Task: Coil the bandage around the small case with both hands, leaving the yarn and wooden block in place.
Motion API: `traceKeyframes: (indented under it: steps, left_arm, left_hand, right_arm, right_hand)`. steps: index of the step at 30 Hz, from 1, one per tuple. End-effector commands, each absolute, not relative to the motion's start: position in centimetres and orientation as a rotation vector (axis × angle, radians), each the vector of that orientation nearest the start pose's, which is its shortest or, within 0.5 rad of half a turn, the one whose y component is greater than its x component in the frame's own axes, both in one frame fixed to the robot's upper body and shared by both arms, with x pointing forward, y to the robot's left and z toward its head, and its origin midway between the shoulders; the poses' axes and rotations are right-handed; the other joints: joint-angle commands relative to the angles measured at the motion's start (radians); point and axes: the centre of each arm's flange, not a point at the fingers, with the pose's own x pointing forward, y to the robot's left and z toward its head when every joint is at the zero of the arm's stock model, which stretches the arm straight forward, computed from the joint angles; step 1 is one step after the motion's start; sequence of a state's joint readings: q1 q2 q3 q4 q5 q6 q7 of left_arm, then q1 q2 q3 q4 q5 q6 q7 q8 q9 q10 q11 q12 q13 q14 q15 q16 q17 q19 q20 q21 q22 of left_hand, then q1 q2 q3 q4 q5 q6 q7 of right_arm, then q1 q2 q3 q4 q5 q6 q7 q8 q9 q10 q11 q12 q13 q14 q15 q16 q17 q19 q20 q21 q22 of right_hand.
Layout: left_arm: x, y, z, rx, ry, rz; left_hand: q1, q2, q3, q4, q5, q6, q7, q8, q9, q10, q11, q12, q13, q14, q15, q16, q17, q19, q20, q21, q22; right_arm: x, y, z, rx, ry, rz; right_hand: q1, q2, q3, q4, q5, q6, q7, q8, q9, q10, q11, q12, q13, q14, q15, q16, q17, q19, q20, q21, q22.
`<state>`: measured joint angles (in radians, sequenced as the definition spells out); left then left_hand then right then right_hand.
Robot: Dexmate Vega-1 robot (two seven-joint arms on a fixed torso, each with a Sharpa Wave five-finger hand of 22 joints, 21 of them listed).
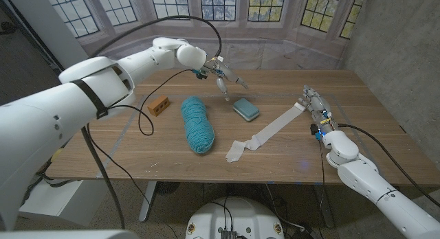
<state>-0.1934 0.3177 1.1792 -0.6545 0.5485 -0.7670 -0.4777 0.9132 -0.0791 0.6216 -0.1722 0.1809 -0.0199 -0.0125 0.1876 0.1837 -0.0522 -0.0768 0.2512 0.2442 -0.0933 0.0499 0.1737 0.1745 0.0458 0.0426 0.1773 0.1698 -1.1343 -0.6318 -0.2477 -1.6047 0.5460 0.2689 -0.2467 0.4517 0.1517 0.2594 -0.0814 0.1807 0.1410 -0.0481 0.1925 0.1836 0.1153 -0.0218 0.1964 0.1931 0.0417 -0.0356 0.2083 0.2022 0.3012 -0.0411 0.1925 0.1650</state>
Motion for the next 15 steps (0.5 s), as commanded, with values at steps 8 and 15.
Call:
traceKeyframes:
  steps: [8, 15]
  left_arm:
    - [68.3, 7.5, 15.4, 2.105, -0.643, -0.764]
    - [68.6, 6.7, 15.1, 2.114, -0.639, -0.746]
  left_hand:
    - [0.016, 0.001, -0.006, 0.004, -0.002, -0.010, 0.003, 0.003, 0.004, -0.015, -0.002, 0.004, 0.005, -0.019, 0.005, -0.002, 0.004, -0.011, -0.001, 0.001, 0.004]
    - [0.018, 0.001, -0.009, 0.005, -0.002, -0.008, 0.003, 0.004, 0.004, -0.018, -0.001, 0.005, 0.005, -0.021, 0.006, 0.000, 0.004, -0.014, -0.001, 0.002, 0.004]
  right_arm:
    - [58.4, -33.1, -7.1, -0.010, -0.606, -0.021]
    - [58.5, -33.1, -7.3, -0.004, -0.603, -0.019]
  right_hand:
    - [0.000, 0.004, 0.003, -0.010, -0.003, 0.004, 0.008, 0.001, 0.003, 0.003, 0.010, 0.002, 0.002, 0.005, -0.026, 0.006, 0.004, 0.009, -0.065, -0.001, 0.004]
    - [-0.001, 0.004, 0.003, -0.010, -0.003, 0.003, 0.008, 0.000, 0.003, 0.004, 0.010, 0.002, 0.002, 0.005, -0.027, 0.006, 0.004, 0.009, -0.065, -0.001, 0.004]
